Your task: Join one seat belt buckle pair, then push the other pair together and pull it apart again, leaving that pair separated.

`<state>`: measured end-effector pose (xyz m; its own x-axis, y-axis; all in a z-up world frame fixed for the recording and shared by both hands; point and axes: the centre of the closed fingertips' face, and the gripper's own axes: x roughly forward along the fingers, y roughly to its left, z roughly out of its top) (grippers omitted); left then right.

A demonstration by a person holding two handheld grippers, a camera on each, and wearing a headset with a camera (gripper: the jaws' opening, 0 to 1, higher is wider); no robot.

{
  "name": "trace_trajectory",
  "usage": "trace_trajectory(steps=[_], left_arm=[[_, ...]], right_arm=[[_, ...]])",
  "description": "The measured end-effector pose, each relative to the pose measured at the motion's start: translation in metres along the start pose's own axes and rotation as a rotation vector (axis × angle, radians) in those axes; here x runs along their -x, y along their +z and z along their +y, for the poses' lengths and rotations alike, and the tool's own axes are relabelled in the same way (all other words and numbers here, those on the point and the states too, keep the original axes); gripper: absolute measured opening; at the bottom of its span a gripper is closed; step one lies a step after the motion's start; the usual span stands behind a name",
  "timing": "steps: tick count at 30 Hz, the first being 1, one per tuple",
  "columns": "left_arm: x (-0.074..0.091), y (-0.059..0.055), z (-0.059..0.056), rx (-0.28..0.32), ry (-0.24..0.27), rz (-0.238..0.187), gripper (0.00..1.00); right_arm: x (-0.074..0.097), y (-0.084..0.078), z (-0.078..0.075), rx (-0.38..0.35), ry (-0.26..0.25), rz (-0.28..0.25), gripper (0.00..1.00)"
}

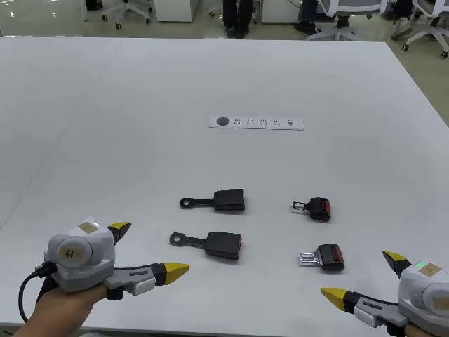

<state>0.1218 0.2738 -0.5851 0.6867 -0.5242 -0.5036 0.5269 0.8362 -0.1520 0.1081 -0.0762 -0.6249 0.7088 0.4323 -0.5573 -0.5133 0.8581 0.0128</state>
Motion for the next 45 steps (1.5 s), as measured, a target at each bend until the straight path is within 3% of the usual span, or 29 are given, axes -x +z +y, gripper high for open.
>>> trace_trajectory(steps=[16, 45], left_arm=[[0.0007, -0.0027, 0.0048, 0.003, 0.004, 0.000, 0.99], [0.0026, 0.0002, 0.0011, 0.001, 0.003, 0.001, 0.99]], right_arm=[[0.0008, 0.0002, 0.0019, 0.001, 0.001, -0.001, 0.94], [-0.0001, 0.0012, 0.0007, 0.005, 0.007, 0.001, 0.94]])
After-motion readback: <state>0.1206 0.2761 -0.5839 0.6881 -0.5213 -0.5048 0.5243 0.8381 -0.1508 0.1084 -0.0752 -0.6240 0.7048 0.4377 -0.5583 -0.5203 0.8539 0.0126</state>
